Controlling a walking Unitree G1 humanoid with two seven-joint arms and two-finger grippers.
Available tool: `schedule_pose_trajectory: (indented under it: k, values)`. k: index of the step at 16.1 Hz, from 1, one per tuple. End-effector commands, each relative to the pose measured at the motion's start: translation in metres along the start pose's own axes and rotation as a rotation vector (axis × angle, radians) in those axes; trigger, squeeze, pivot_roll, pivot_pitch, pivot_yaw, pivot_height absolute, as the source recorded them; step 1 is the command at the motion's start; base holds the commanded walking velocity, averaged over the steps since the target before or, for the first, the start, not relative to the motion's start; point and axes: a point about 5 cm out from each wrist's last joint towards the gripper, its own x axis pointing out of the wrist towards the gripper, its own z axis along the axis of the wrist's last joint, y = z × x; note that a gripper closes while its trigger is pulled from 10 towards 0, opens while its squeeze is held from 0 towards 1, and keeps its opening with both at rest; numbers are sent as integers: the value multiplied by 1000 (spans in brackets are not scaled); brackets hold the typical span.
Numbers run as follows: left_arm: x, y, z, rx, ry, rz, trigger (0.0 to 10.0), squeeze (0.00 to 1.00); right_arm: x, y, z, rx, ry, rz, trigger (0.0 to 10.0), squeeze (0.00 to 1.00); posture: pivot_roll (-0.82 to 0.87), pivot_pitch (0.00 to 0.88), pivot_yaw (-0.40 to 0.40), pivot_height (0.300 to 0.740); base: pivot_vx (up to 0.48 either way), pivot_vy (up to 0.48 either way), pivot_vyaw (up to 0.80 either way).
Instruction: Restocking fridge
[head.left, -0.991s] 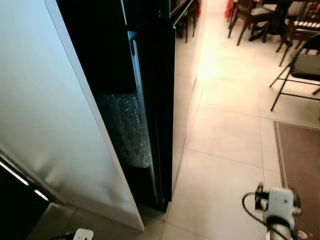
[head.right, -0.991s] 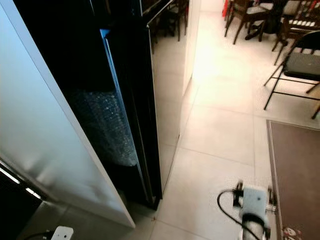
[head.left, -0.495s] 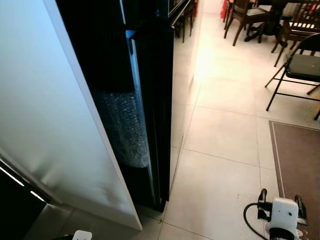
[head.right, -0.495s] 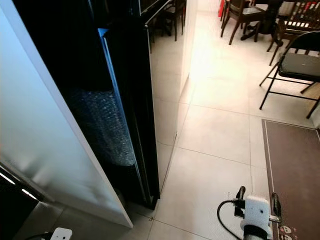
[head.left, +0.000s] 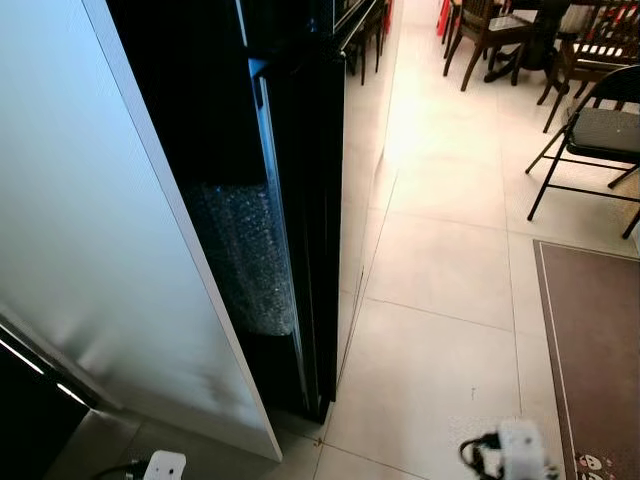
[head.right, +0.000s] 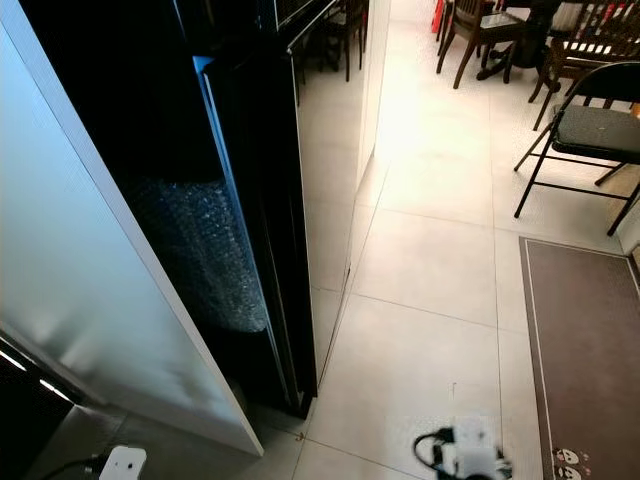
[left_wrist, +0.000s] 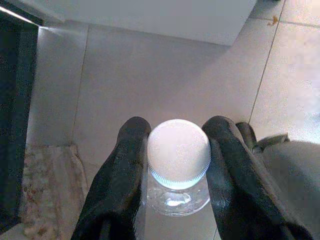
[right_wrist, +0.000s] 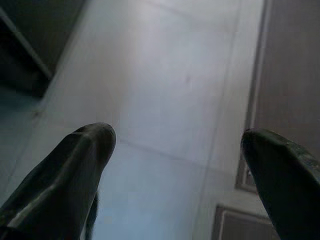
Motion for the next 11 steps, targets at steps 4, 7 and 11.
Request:
schedule_pose_trajectory:
  k: [4,7,11]
  values:
    - [-2,3,-9,-26,37,7,10000,0,-4,8,-20,82,123,16,10000,0,2,0,22,740,0,0,0]
    - [-2,2,-11,-41,40,5,10000,0,-8,14,-31,98,168,44,10000,0,1,0,19,740,0,0,0]
    - [-2,-1,-11,-72,34,-7,10000,0,-13,14,-42,135,204,44,10000,0,2,0,16,740,0,0,0]
